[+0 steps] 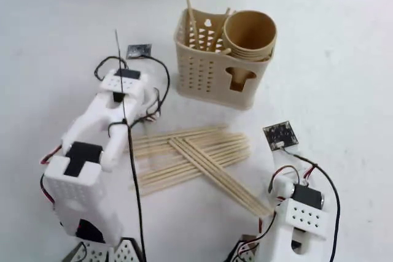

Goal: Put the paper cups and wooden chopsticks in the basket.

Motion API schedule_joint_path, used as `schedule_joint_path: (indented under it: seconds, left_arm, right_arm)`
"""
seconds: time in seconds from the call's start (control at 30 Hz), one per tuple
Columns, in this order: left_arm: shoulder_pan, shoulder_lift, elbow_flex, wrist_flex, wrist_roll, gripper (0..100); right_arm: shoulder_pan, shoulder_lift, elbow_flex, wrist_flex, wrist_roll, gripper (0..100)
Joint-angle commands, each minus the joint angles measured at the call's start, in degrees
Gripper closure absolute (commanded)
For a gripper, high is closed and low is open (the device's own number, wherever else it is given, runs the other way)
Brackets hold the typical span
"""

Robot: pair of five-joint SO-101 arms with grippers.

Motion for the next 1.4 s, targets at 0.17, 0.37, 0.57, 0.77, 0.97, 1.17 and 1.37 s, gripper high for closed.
schedule_joint_path:
  seconds: [0.17,0.37,0.57,0.77,0.97,1.17,1.37]
  left_arm:
    - [-2.68,-0.22,-8.09,3.78,-2.29,98]
    - [-6.02,-9.63,-22.15,14.77,-11.78,98]
    - [-1.19,-28.62,-36.57,14.95,-15.56,98]
    - [11.47,-31.96,-38.95,-6.07,-17.32,98]
    - [16.22,-24.13,-39.47,-27.43,-17.67,98]
    - [18.77,-15.16,-39.47,-33.58,-17.23,98]
    - [18.33,-11.91,-39.21,-33.93,-17.23,98]
  right_arm:
    - [-0.04,-0.48,-0.18,-0.84,0.35,97.8]
    - [-0.04,-0.48,-0.18,-0.84,0.35,97.7]
    - [-0.04,-0.48,-0.18,-0.84,0.35,97.5]
    - [-0.04,-0.48,-0.18,-0.84,0.35,97.4]
    - [-0.04,-0.48,-0.18,-0.84,0.35,97.4]
    - [-0.04,-0.48,-0.18,-0.84,0.35,97.4]
    - [-0.04,-0.48,-0.18,-0.84,0.35,97.4]
